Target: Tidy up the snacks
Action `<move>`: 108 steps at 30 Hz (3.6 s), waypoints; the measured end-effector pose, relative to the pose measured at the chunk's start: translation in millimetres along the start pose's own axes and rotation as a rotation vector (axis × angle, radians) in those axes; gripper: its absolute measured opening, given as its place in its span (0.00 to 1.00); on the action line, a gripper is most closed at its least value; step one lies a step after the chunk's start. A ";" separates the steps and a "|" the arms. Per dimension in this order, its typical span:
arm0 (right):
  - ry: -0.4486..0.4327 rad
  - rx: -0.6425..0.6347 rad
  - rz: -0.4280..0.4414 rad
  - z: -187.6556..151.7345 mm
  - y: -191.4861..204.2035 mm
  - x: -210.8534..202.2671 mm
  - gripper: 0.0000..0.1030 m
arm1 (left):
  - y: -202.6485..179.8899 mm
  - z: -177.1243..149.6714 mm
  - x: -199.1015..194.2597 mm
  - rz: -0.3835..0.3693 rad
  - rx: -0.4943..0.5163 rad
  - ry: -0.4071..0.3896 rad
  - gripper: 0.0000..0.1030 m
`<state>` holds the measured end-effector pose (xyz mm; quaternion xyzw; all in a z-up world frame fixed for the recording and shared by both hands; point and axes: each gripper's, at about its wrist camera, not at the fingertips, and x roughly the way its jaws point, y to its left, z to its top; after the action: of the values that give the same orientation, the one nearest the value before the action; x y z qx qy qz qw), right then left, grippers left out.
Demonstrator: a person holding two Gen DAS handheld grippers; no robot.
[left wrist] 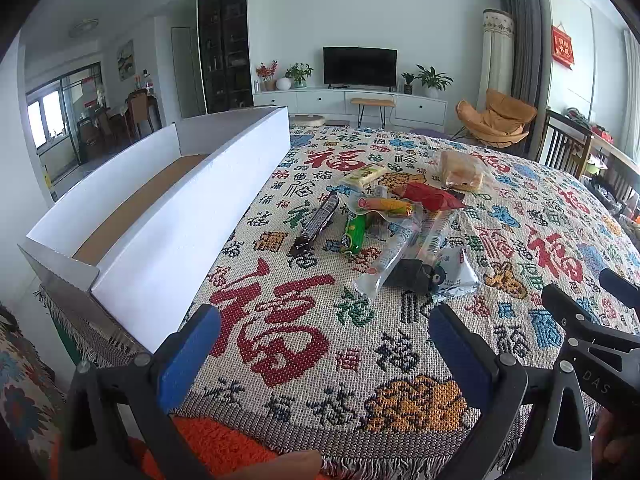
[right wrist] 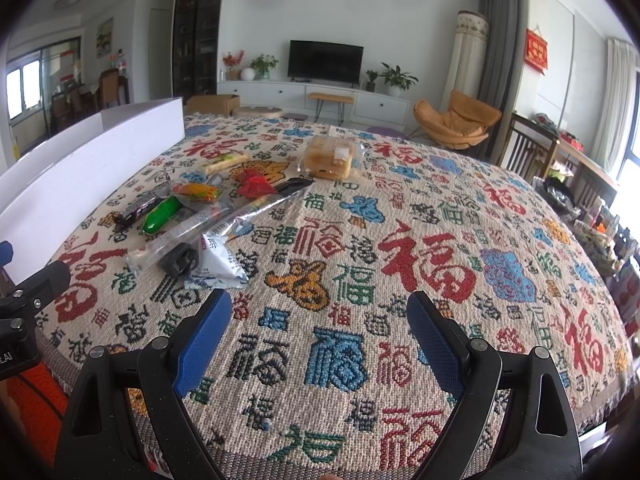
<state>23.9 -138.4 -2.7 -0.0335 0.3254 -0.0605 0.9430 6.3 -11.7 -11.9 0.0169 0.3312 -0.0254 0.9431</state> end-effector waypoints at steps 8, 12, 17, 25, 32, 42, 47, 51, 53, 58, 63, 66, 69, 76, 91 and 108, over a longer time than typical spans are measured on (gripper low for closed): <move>0.001 0.000 0.000 0.0 -0.1 0.0 0.89 | 0.1 0.1 0.0 0.000 0.000 0.000 1.00; 0.001 0.000 0.001 0.0 -0.2 0.0 0.89 | 0.3 0.2 0.0 0.000 -0.001 0.001 1.00; 0.000 0.000 0.001 0.2 -0.2 0.0 0.89 | 0.2 0.2 0.1 0.000 -0.001 0.001 1.00; 0.001 0.000 0.001 1.0 -0.2 -0.1 0.89 | 0.3 0.3 0.1 0.000 -0.001 0.001 1.00; 0.001 0.001 0.001 0.8 -0.4 0.2 0.89 | 0.1 0.3 0.1 0.000 -0.001 0.001 1.00; 0.006 0.000 0.003 -2.4 0.3 0.6 0.89 | 0.1 0.3 0.1 0.000 -0.001 0.002 1.00; 0.008 0.001 0.003 -2.1 0.3 0.9 0.89 | -0.2 0.1 0.0 0.000 -0.001 0.001 1.00; 0.008 0.001 0.003 -2.0 0.7 1.3 0.89 | 0.3 0.4 0.1 0.000 -0.001 0.002 1.00; 0.009 0.001 0.003 -1.8 0.5 1.5 0.89 | -0.2 0.1 0.0 0.000 -0.001 0.002 1.00; 0.010 0.002 0.003 -1.5 0.4 1.7 0.89 | 0.3 0.4 0.1 0.000 -0.001 0.002 1.00; 0.014 0.005 0.003 -1.9 -0.2 2.3 0.89 | 0.3 0.5 0.1 0.000 -0.001 0.002 1.00; 0.016 0.005 0.003 -2.0 -0.3 2.4 0.89 | 0.3 0.5 0.1 0.000 -0.001 0.002 1.00; 0.015 0.005 0.003 -1.9 -0.3 2.4 0.89 | 0.3 0.5 0.1 0.000 -0.001 0.002 1.00; 0.020 0.008 0.003 -2.8 -0.4 2.9 0.89 | 0.4 0.6 0.1 0.001 -0.001 0.002 1.00; 0.045 0.047 0.066 9.6 -21.5 15.3 0.89 | 6.0 -5.9 15.2 -0.041 -0.057 0.087 1.00; 0.269 0.087 0.080 20.9 -81.7 128.6 0.90 | 22.9 -14.8 54.3 -0.129 -0.167 0.333 1.00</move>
<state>129.7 -236.4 -56.4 0.0290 0.4468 -0.0409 0.8932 40.7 9.9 -57.0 -0.0788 0.4841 -0.0549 0.8698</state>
